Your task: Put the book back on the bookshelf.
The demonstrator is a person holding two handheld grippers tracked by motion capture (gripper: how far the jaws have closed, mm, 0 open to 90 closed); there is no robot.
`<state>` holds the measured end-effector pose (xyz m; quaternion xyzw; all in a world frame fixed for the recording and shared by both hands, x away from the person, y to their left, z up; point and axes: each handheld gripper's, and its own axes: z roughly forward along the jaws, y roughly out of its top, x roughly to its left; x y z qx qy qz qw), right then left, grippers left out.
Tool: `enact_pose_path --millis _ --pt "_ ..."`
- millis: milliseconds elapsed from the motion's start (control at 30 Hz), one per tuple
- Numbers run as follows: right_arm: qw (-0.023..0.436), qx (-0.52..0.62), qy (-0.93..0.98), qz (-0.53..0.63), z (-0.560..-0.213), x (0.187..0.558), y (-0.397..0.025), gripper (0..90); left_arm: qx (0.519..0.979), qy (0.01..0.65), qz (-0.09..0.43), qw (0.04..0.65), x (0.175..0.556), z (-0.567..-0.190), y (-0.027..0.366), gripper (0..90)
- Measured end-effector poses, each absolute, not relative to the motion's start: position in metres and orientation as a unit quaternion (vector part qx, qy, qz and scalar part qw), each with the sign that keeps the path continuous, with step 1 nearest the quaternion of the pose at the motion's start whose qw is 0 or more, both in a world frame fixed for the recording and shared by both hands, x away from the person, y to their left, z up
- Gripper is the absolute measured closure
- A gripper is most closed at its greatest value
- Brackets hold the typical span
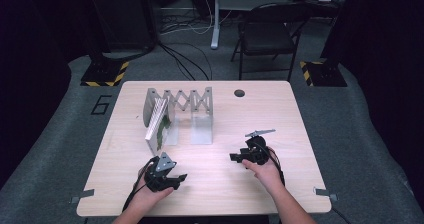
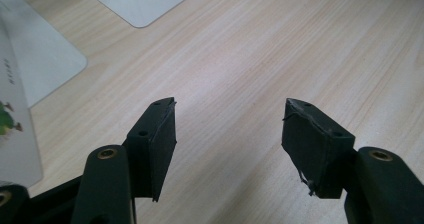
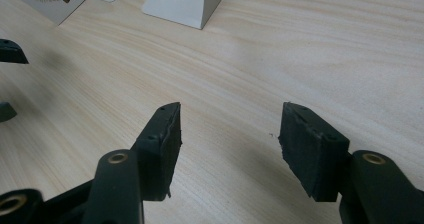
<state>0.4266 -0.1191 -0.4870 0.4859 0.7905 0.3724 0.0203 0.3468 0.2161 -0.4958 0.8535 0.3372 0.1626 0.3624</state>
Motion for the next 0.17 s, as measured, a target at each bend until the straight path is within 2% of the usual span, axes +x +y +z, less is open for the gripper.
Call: enact_pose_path --millis 167 --pt "0.026 0.48 0.792 0.376 -0.4868 0.428 -0.121 41.8 0.84 0.348 0.178 0.376 0.3429 -0.4843 0.2253 38.7"
